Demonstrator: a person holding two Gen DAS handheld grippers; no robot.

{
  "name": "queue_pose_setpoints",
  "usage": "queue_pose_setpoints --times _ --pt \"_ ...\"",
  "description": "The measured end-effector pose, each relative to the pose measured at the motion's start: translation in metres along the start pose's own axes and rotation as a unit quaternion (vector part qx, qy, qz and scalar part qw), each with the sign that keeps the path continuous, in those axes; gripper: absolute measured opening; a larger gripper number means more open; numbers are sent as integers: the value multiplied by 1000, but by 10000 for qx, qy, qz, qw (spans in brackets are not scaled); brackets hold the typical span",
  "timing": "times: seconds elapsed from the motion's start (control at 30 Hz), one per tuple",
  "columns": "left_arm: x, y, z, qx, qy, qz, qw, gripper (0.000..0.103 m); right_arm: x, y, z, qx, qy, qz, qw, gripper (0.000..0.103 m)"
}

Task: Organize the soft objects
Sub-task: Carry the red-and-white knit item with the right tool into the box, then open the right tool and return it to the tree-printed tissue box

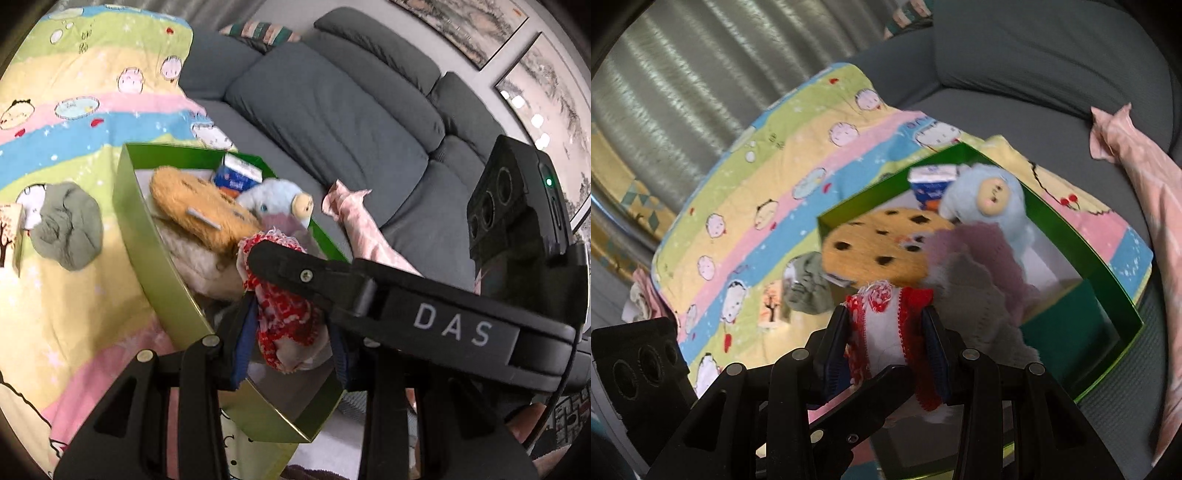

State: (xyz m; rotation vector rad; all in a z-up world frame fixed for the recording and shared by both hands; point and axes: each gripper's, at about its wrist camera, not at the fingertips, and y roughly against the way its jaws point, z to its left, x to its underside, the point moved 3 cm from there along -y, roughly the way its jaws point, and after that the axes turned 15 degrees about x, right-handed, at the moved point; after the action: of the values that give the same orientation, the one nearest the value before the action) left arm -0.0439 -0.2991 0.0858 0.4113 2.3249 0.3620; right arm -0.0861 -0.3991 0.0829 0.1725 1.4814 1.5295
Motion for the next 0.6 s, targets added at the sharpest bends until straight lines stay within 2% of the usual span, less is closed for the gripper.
queue_pose_setpoints --times 0.17,0.37,0.53,0.6 --pt "4 -7 4 -251 112 239 9993 33 4 -13 -5 103 26 202 9997 43" --pt "7 -8 5 -465 88 272 9985 33 4 -20 -8 55 -36 282 9996 43" --pt "6 -14 6 -574 59 327 9978 35 4 -30 -12 297 -68 415 9987 43" --pt "6 -16 5 -663 -6 374 9971 40 3 -29 -12 233 -70 384 9990 44"
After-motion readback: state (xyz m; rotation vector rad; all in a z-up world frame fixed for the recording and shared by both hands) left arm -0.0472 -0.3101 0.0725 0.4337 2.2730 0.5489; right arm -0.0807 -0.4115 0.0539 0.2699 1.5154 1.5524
